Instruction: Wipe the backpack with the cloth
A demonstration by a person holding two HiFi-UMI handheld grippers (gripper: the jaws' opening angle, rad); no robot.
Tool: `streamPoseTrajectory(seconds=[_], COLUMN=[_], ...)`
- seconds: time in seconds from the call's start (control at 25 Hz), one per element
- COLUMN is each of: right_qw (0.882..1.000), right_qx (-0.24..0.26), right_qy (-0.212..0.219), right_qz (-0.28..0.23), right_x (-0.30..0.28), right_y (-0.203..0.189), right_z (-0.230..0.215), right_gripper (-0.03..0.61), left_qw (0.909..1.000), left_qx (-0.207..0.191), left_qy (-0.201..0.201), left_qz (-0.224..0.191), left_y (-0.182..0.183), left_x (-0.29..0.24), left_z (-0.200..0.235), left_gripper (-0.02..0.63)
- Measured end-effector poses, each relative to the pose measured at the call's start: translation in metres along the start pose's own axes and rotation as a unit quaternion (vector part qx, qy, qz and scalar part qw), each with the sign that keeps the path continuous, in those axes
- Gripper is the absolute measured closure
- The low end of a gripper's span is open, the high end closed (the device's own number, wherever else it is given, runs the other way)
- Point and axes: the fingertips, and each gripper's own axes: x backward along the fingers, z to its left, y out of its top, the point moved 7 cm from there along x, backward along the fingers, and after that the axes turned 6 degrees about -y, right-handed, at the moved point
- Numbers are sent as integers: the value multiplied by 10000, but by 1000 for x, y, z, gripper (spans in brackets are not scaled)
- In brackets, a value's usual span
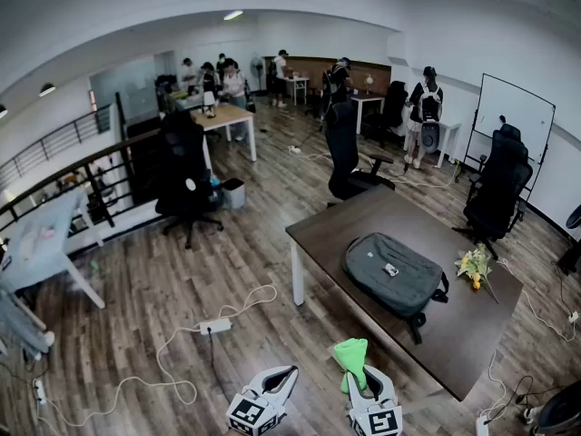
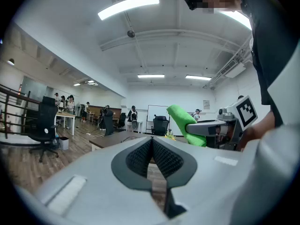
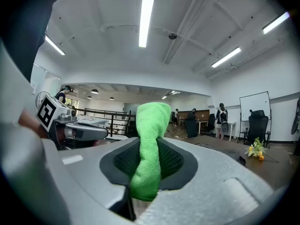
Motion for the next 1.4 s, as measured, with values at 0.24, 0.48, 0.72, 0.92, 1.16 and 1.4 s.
streamPoseTrajectory(seconds=[0.24, 0.48, 0.72, 0.92, 1.16, 1.4], right_qw=[9999, 9995, 9988, 9974, 9964, 9949], right_qx=[-43, 13, -47, -277, -376, -535], right_qy=[-149, -327, -385, -499, -634, -755], right_qz=[-71, -38, -284, -450, -425, -407], right_x=[9, 14, 3, -10, -18, -44], right_y=[1, 2, 13, 18, 22, 18], right_z=[1, 5, 15, 26, 37, 19], right_gripper=[489, 489, 486, 483, 482, 482], left_qw=[9999, 9989, 9988, 9990, 9993, 9990], left_qx=[-51, -158, -29, -25, 16, 16], left_qy=[116, 377, 340, 225, 165, 67], left_qz=[-55, -221, -354, -383, -346, -437], left_y=[1, 6, 9, 9, 13, 21], left_x=[14, 28, 36, 42, 46, 23], left_z=[-2, 4, 18, 36, 53, 73], left_gripper=[594, 595, 594, 594, 594, 594])
